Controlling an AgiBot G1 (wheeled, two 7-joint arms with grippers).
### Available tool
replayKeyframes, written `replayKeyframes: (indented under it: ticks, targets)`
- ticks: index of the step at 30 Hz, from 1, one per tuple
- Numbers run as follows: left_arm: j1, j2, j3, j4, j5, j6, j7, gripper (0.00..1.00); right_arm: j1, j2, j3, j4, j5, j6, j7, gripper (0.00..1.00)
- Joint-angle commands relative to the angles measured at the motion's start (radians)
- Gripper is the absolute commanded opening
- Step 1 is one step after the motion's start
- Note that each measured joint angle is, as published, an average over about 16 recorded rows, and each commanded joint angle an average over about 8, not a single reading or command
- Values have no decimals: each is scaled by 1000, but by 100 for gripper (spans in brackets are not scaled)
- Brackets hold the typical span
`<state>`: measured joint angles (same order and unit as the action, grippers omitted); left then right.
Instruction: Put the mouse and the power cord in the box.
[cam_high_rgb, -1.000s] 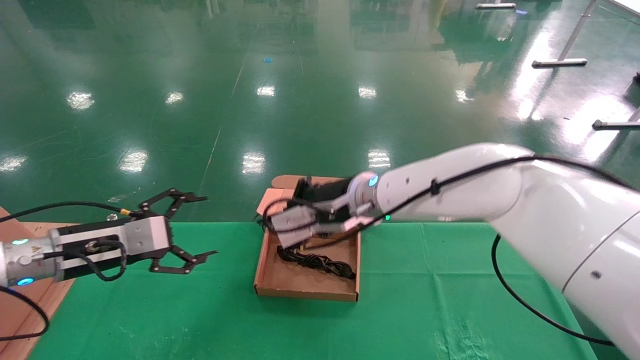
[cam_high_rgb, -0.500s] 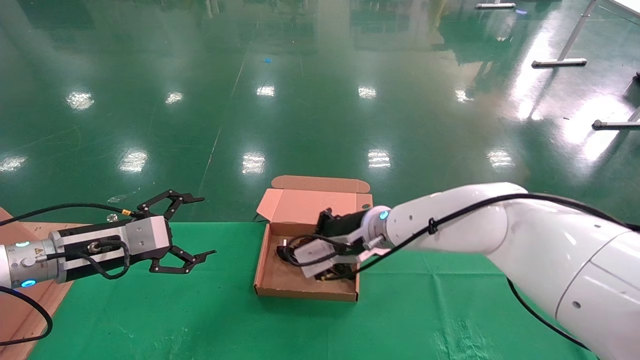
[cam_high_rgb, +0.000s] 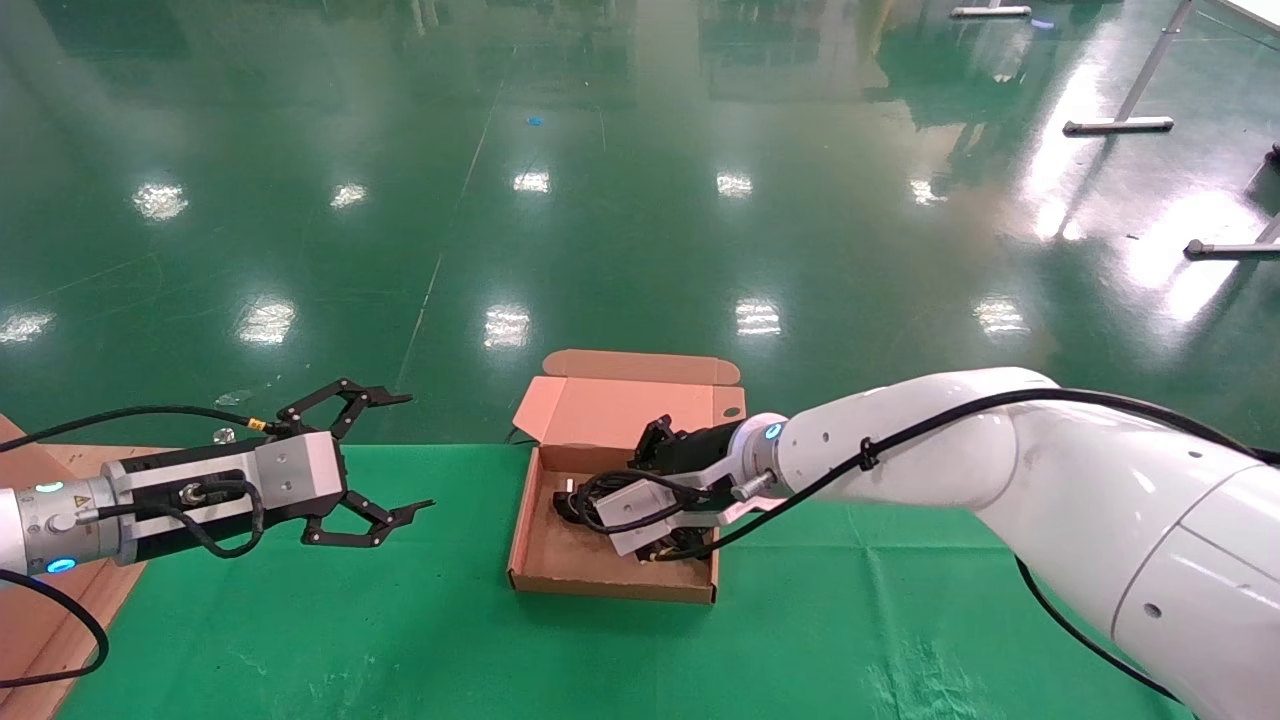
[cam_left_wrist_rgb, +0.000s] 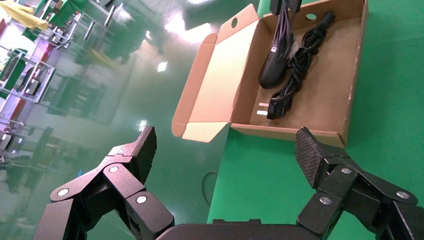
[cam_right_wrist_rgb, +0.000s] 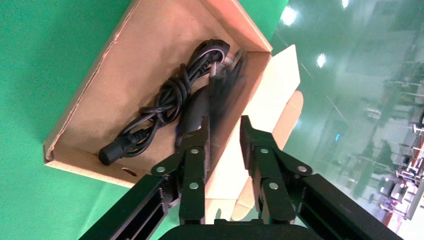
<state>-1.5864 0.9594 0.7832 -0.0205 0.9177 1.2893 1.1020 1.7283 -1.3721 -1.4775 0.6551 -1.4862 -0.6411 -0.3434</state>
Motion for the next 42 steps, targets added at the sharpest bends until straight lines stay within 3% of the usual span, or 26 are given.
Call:
replayKeyframes:
  ticks: [1,12,42]
  targets:
    - [0,0,0,0,0,0,0,100,0,0,2,1,0,-1,0,100]
    - [20,-13,-19,-50,-6,7,-50,100,-29,37,64,33,38,-47,25,100]
    - [275,-186,-270,-678,-100,110,-692,100,-356,416,658,345,414,-470,290,100]
